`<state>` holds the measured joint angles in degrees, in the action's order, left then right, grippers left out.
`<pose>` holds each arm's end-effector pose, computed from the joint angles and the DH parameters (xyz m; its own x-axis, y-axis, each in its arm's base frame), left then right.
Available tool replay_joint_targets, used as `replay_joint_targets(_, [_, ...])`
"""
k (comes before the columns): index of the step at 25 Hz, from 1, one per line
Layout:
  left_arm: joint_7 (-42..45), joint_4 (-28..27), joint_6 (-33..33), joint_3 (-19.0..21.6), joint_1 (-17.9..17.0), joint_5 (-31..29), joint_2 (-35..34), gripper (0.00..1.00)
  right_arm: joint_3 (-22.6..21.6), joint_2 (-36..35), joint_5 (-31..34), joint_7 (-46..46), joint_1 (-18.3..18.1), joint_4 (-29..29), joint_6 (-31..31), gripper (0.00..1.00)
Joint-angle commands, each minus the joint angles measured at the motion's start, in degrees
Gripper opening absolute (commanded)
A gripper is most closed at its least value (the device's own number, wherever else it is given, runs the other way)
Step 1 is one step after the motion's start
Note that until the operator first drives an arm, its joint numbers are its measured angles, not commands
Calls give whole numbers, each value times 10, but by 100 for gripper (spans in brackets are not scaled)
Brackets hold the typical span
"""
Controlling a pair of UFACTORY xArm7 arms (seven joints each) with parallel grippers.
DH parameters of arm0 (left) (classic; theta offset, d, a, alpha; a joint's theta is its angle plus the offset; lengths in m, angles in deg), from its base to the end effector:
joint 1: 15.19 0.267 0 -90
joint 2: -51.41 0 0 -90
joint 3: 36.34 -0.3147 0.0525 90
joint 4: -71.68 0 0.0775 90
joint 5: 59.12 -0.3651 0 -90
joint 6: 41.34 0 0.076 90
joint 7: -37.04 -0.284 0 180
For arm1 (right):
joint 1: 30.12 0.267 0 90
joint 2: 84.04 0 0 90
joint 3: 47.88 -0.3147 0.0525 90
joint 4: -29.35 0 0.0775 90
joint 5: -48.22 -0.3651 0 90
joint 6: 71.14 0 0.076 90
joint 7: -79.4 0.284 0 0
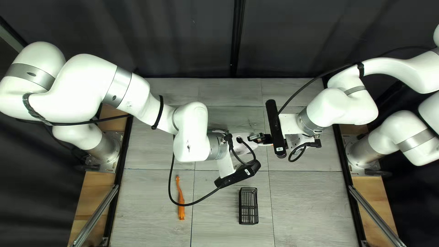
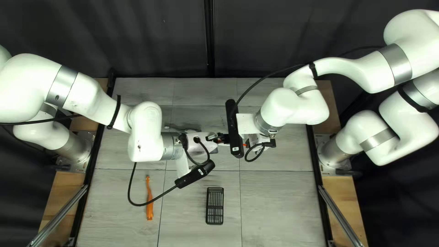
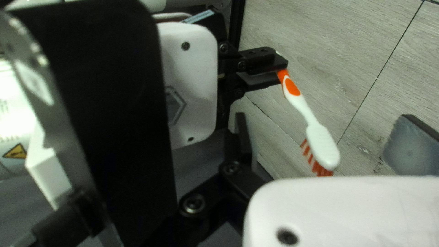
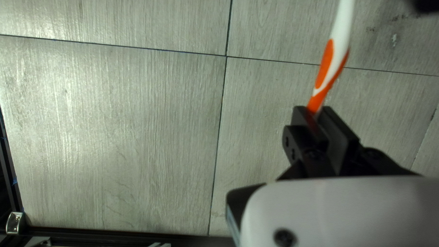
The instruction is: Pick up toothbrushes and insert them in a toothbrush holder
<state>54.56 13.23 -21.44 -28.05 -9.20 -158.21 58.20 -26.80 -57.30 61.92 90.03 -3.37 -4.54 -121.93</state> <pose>0.6565 -0.0014 0.2294 0.3144 -0.9472 -0.0630 -0.5357 -0.1222 -0.8355 0.3854 0.0250 0.1815 0.9848 0.0754 0.1565 0.0740 -0.9971 0.0146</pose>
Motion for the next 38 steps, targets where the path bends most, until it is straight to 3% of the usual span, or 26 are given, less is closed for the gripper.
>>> replay_joint_targets(1, [9,4,1,2,-2,-9,-6,0,0,0,0,0,0,0,0,0])
replay_joint_targets(5, [22,8,1,3,-3,-20,-10,0,0,0,0,0,0,0,0,0])
replay_joint_targets(6, [28,12,0,3,-3,-25,-13,0,0,0,0,0,0,0,0,90])
replay_joint_targets(7, [38,16,0,4,-4,-33,-15,0,0,0,0,0,0,0,0,100])
replay_joint_targets(16, [146,79,-23,7,-5,-94,-60,0,0,0,0,0,0,0,0,100])
replay_joint_targets(23, [128,154,-76,-3,1,-34,-134,0,0,0,0,0,0,0,0,100])
replay_joint_targets(28, [-40,238,-99,-16,-11,185,-226,0,0,0,0,0,0,0,0,100])
replay_joint_targets(31, [-158,272,-66,-49,-82,351,-265,0,0,0,0,0,0,0,0,100])
replay_joint_targets(34, [-264,252,18,-83,-167,519,-278,0,0,0,0,0,0,0,0,100])
replay_joint_targets(38, [-323,202,109,-86,-207,633,-268,0,0,0,0,0,0,0,0,100])
